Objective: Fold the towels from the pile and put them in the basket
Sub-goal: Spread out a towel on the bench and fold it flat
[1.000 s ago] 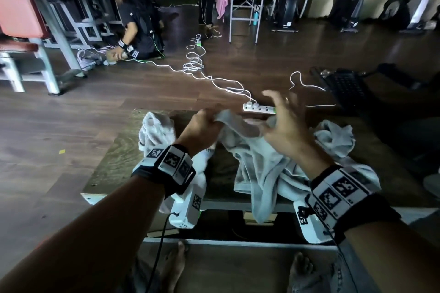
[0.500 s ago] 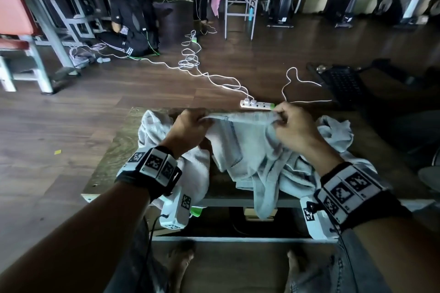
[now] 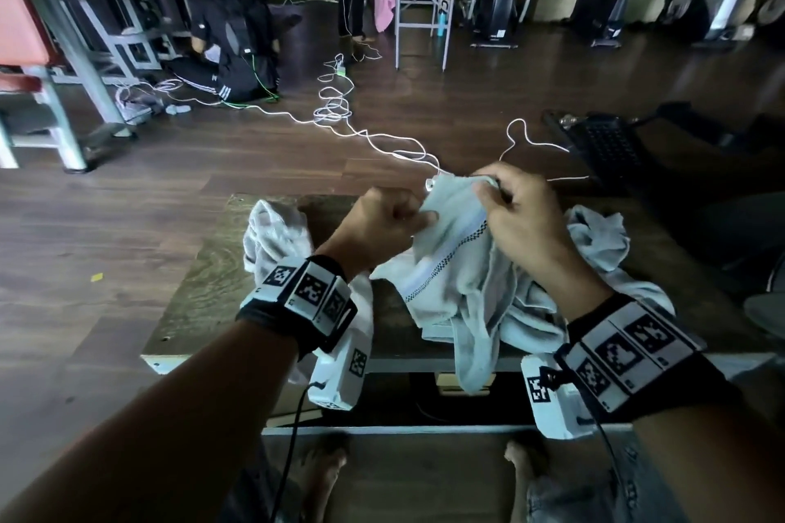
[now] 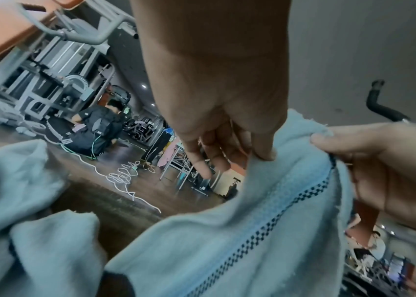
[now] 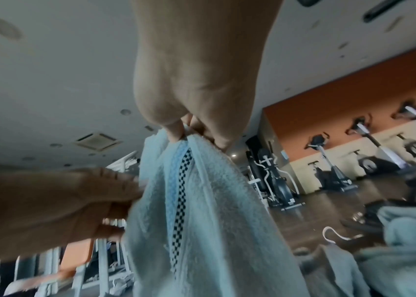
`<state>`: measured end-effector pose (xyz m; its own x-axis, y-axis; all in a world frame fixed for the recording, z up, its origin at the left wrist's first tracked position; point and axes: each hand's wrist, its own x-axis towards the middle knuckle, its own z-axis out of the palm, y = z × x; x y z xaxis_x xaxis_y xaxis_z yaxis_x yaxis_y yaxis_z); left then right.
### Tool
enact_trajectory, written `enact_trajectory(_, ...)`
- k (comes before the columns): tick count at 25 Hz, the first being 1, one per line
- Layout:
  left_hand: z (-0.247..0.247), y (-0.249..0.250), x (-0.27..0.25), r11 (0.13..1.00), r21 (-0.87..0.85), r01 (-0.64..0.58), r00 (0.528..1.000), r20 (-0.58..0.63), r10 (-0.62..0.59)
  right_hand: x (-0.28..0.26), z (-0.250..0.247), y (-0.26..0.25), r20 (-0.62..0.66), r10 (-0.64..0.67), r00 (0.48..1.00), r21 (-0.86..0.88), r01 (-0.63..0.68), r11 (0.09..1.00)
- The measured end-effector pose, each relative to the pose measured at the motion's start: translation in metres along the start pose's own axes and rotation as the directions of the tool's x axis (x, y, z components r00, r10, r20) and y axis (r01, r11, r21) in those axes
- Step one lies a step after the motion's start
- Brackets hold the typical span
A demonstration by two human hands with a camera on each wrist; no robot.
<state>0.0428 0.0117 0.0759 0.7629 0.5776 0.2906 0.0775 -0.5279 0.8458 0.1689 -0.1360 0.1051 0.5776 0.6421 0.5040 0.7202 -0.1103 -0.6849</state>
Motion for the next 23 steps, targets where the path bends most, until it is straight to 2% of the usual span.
enact_trajectory(2,0.013,-0.005,-0.007,0.999,-0.009,-0.044,0.999,0.01,0.044,-0.01,-0.006,0.005,0.053,0.074,0.996,0.063,-0.078,0.995)
enact_trajectory(5,0.031,0.006,-0.011,0.986,0.018,-0.166,0.986,0.02,0.166,-0.023,-0.013,0.015,0.095,-0.011,0.995,-0.065,0.017,0.998)
enact_trajectory(6,0.035,0.009,-0.009,0.987,0.015,-0.162,0.986,0.044,0.161,-0.025,-0.017,0.021,0.08,-0.015,0.997,-0.126,0.025,0.992)
enact_trajectory(8,0.036,0.006,-0.005,0.99,0.062,-0.128,0.986,0.115,0.12,-0.026,-0.024,0.035,-0.041,0.016,0.999,-0.143,-0.022,0.989)
enact_trajectory(9,0.032,-0.001,-0.004,0.983,0.142,-0.119,0.981,0.171,0.094,-0.026,-0.029,0.042,-0.134,0.043,0.99,-0.12,-0.059,0.991)
enact_trajectory(11,0.027,-0.022,-0.009,0.947,0.312,-0.082,0.964,0.267,-0.004,-0.032,-0.037,0.062,-0.281,0.168,0.945,-0.062,-0.192,0.979)
enact_trajectory(12,0.025,-0.032,-0.013,0.926,0.375,-0.048,0.965,0.255,-0.054,-0.036,-0.037,0.072,-0.284,0.232,0.93,-0.072,-0.262,0.962)
enact_trajectory(13,0.025,-0.04,-0.019,0.913,0.408,0.011,0.971,0.215,-0.108,-0.042,-0.036,0.084,-0.233,0.274,0.933,-0.121,-0.307,0.944)
enact_trajectory(15,0.032,-0.048,-0.026,0.89,0.427,0.159,0.965,0.124,-0.232,-0.054,-0.029,0.103,-0.043,0.29,0.956,-0.217,-0.293,0.931)
enact_trajectory(16,0.037,-0.049,-0.026,0.885,0.424,0.191,0.957,0.121,-0.264,-0.058,-0.024,0.11,0.055,0.308,0.95,-0.24,-0.287,0.927)
enact_trajectory(18,0.048,-0.053,-0.025,0.907,0.39,0.161,0.934,0.235,-0.267,-0.064,-0.015,0.119,0.196,0.377,0.905,-0.288,-0.314,0.905)
enact_trajectory(20,0.058,-0.057,-0.026,0.92,0.383,0.079,0.908,0.355,-0.225,-0.066,-0.003,0.125,0.25,0.353,0.902,-0.3,-0.275,0.913)
enact_trajectory(23,0.074,-0.073,-0.021,0.867,0.499,0.004,0.893,0.388,-0.227,-0.066,0.016,0.125,0.284,0.316,0.905,-0.314,-0.224,0.923)
